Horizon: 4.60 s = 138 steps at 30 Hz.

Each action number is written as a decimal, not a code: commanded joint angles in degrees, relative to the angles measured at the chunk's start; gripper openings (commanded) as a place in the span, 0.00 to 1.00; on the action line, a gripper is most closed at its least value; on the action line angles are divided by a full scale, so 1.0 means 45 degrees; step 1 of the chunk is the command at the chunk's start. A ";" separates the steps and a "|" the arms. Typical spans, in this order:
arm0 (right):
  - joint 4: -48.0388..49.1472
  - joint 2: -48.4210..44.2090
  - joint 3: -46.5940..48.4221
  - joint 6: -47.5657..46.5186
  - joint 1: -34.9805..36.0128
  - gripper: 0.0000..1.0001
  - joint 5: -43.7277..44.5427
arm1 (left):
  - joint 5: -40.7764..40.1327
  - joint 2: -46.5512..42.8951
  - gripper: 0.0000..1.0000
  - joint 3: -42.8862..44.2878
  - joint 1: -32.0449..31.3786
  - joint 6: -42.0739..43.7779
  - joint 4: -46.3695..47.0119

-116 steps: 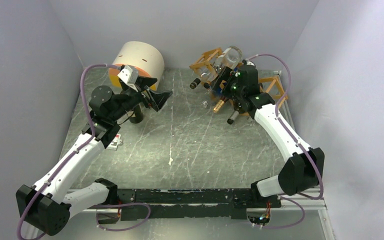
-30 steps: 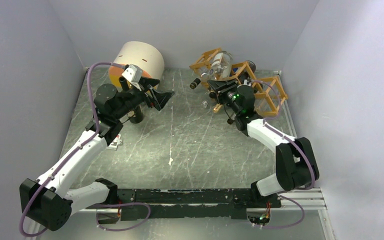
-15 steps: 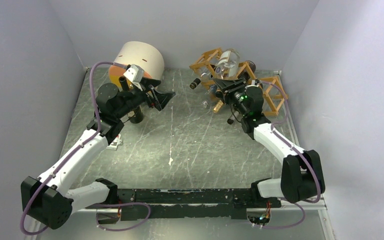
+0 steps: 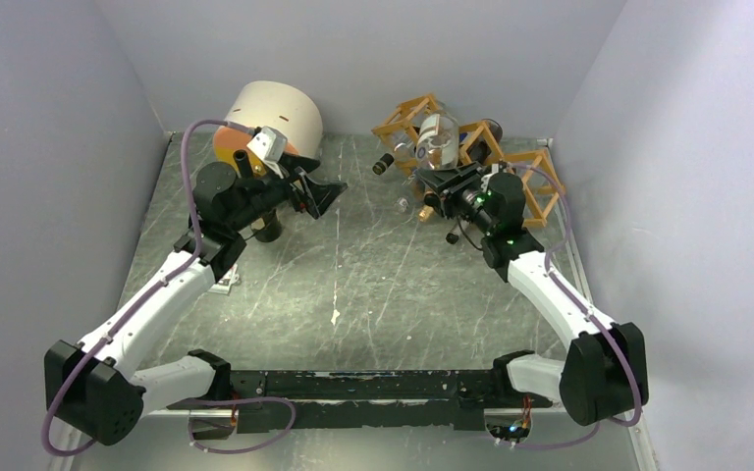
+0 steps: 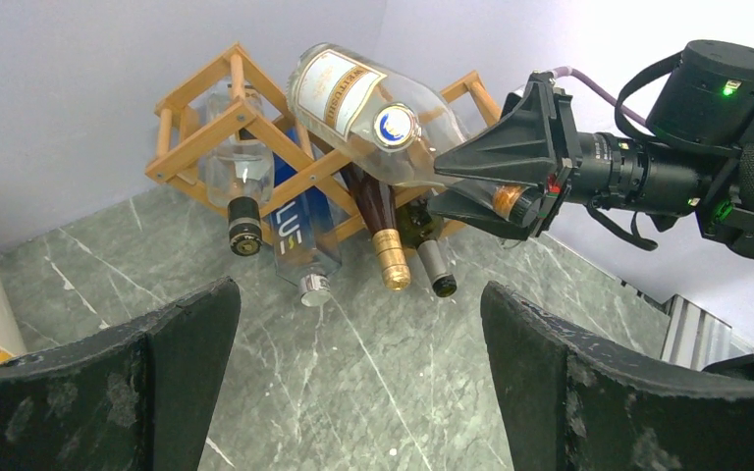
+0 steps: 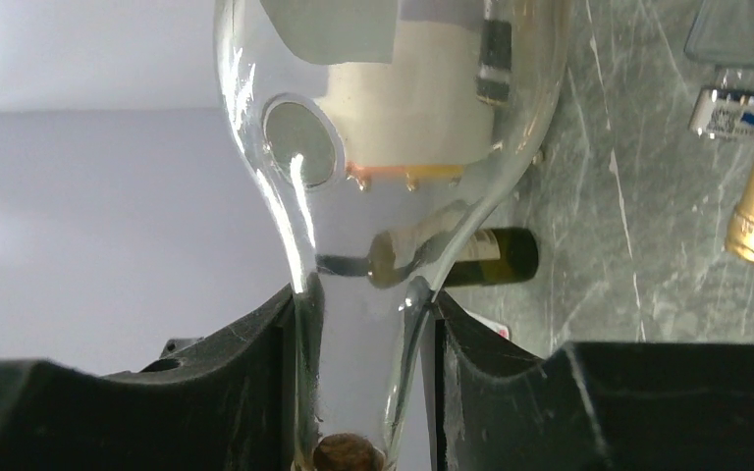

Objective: Take the wine bottle off the wine rack

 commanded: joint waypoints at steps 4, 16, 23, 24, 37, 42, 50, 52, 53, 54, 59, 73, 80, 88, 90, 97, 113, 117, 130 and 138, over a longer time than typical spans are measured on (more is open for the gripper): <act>0.1018 -0.1508 0.0972 -0.0748 0.0386 0.00 -0.1238 | 0.0655 0.0296 0.96 0.0193 -0.0139 -0.0205 0.0782; -0.2936 -0.2766 0.0995 -0.1665 0.1136 0.00 -0.2684 | 0.0986 0.0842 0.99 0.0036 -0.0609 0.0307 0.1117; -0.3443 -0.3225 0.0129 -0.1940 0.2010 0.00 -0.3371 | 0.2097 0.0896 0.99 -0.0690 -0.1268 0.1787 0.2190; -0.3620 -0.3189 0.0148 -0.2133 0.2135 0.00 -0.3543 | 0.2229 0.0808 0.99 -0.0940 -0.1451 0.2005 0.2553; -0.7061 -0.2094 -0.0369 -0.7245 0.2360 0.00 -0.6150 | 0.5136 0.2125 0.99 -0.1844 -0.5035 0.7577 0.0928; -0.8189 -0.1990 -0.0122 -0.9075 0.2505 0.00 -0.6303 | 0.3161 0.2297 0.99 -0.2180 -0.6178 0.8883 0.0649; -0.9416 -0.1721 0.0417 -1.0490 0.2706 0.00 -0.6350 | 0.1961 0.3193 0.99 -0.2123 -0.6775 0.9762 0.0366; -0.9478 -0.1722 0.0397 -1.0624 0.3014 0.00 -0.6497 | 0.1924 0.3513 0.99 -0.1967 -0.6969 1.0115 -0.0047; -0.9543 -0.1717 0.0398 -1.0716 0.3057 0.00 -0.6512 | 0.1894 0.3653 0.99 -0.1918 -0.7075 1.0306 -0.0219; -0.9620 -0.1741 0.0411 -1.0801 0.3059 0.00 -0.6499 | 0.1874 0.3758 0.99 -0.1880 -0.7150 1.0460 -0.0360; -0.9839 -0.1805 0.0490 -1.1066 0.3092 0.00 -0.6652 | 0.1216 0.4034 0.99 -0.1961 -0.7401 1.0743 -0.0205; -1.0621 -0.1839 0.1566 -1.1789 0.3124 0.20 -0.6313 | -0.1862 0.4669 0.48 -0.1616 -0.7503 1.0365 0.0433; -1.1417 -0.2616 0.2487 -1.1978 0.3101 0.64 -0.4323 | -0.2512 0.4134 0.10 -0.2165 -0.7484 0.9979 0.1493; -1.4139 -0.4323 0.5359 -1.1203 0.3099 0.90 0.2406 | -0.3944 0.3399 0.07 -0.2324 -0.7438 0.9017 0.2363; -1.4637 -0.4789 0.5995 -1.1055 0.3106 0.95 0.3664 | -0.4785 0.3214 0.07 -0.2258 -0.7364 0.8553 0.2534; -1.4787 -0.6029 0.6248 -1.0989 0.3092 1.00 0.4852 | -0.6656 0.2291 0.07 -0.2331 -0.5668 0.6133 0.3936; -1.5057 -0.6354 0.5276 -1.0534 0.3104 1.00 0.4606 | -0.7028 0.2360 0.07 -0.1182 -0.0833 0.3675 0.4657; -1.4959 -0.6497 0.4962 -1.0466 0.3097 1.00 0.4618 | -0.7184 0.2792 0.07 -0.0862 -0.0559 0.4064 0.5192; -1.4660 -0.6439 0.4044 -1.0066 0.3106 1.00 0.4145 | -0.5124 0.3533 0.07 -0.1104 0.0869 0.3482 0.6398; -1.3961 -0.6122 0.3594 -0.9854 0.3097 1.00 0.3599 | -0.3658 0.3757 0.12 -0.1330 0.1480 0.3529 0.6676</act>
